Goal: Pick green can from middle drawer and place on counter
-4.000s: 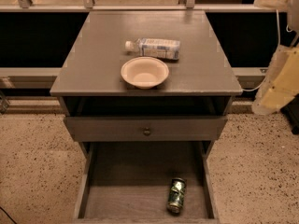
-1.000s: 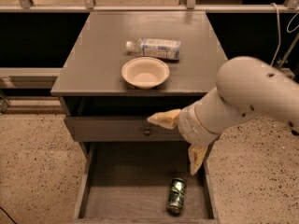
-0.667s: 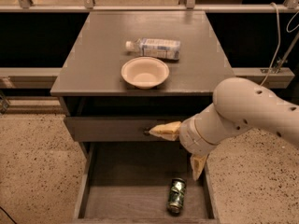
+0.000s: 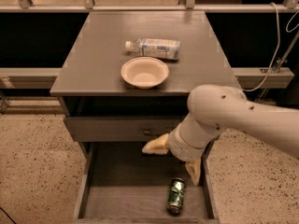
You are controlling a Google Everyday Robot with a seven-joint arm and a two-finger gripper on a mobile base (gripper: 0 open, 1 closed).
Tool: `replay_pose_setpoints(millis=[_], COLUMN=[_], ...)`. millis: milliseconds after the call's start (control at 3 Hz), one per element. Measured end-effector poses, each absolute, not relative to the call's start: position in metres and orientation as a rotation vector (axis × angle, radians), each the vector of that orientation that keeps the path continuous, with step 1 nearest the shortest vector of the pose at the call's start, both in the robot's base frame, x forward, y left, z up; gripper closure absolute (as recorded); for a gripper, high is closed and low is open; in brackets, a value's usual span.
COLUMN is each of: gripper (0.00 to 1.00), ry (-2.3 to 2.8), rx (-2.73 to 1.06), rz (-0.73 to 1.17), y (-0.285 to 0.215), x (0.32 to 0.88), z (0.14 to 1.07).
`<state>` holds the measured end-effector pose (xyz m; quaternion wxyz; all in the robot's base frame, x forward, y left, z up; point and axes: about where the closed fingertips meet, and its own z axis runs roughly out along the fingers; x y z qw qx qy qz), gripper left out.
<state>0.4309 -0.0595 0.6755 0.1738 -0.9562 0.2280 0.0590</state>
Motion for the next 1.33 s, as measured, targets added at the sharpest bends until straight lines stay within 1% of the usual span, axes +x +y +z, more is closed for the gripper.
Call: replay_pose_setpoints(millis=[333,667,1000,1333], gripper=[0.00,0.00,0.00,0.00], ry=[0.303,0.275,0.311,0.327], rx=[-2.911,-2.932,-2.963,-3.014], rz=[0.161,0.131,0.162,0.151], y=[-0.066,-0.072,-0.074,-0.081], x=[0.424,0.428,0.425,0.421], z=[0.632,0.633,0.629,0.584])
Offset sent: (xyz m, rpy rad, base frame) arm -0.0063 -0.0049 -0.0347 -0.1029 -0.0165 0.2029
